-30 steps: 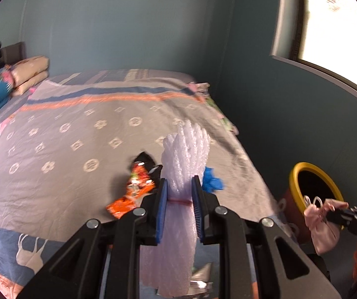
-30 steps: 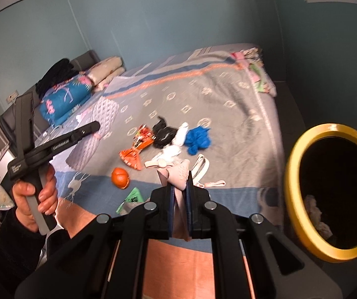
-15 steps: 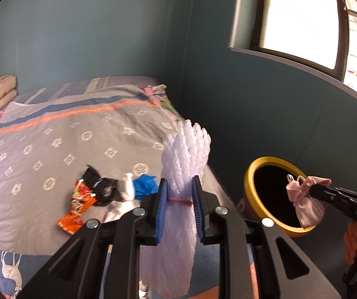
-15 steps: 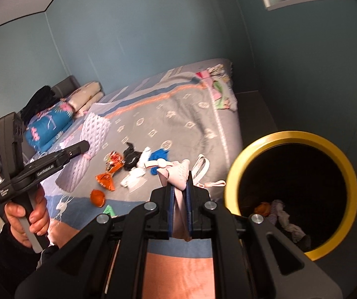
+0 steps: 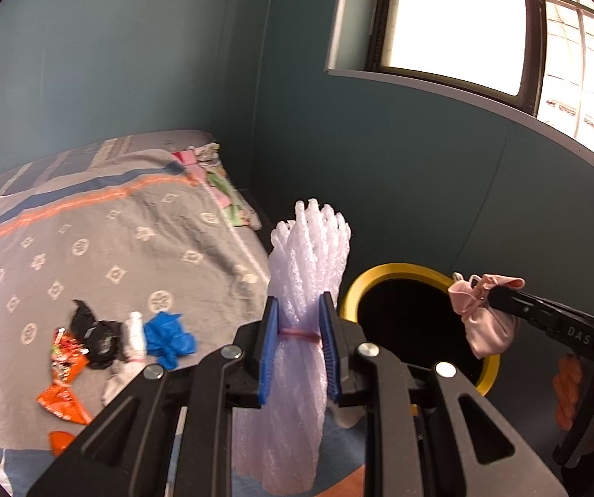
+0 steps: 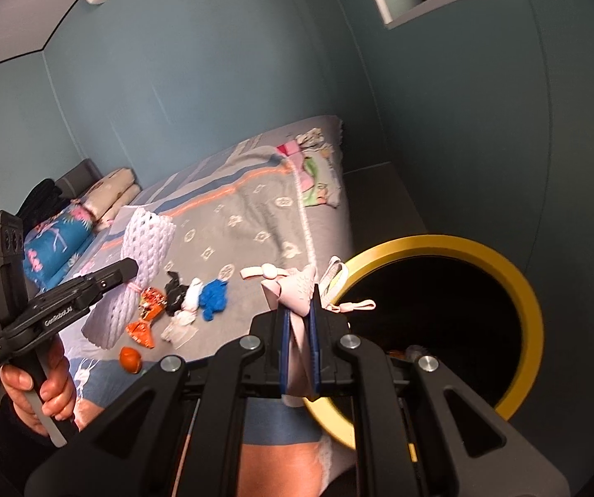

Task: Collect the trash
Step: 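Carry the net and pink cloth over the yellow bin and open both tools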

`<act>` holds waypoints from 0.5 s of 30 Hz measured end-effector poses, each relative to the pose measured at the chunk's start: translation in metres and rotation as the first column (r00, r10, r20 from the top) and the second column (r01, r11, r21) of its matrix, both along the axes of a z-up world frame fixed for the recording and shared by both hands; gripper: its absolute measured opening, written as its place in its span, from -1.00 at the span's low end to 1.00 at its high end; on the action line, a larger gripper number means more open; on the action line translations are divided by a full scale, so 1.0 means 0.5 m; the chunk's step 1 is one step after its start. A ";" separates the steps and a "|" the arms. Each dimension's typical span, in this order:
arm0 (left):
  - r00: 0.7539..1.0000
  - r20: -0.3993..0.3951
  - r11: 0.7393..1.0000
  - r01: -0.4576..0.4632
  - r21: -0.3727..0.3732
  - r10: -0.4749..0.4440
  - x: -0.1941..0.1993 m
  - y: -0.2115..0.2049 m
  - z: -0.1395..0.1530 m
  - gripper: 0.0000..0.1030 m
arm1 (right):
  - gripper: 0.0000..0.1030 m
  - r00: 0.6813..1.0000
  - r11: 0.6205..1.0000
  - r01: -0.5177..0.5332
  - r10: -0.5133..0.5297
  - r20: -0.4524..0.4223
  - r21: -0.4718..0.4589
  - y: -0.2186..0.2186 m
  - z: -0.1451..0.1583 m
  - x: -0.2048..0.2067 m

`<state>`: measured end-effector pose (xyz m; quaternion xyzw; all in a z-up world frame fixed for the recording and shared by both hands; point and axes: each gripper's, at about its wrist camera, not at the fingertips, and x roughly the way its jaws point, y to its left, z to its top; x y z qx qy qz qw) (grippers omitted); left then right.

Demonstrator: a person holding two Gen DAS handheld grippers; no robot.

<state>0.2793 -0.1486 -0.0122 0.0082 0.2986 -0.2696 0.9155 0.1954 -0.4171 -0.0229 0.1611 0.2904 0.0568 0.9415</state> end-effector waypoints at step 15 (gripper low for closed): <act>0.990 -0.072 0.992 0.120 -0.032 -0.122 0.055 -0.181 -0.052 -0.63 | -0.85 0.990 0.990 0.138 -0.138 -0.031 -0.006 -0.137 -0.035 0.025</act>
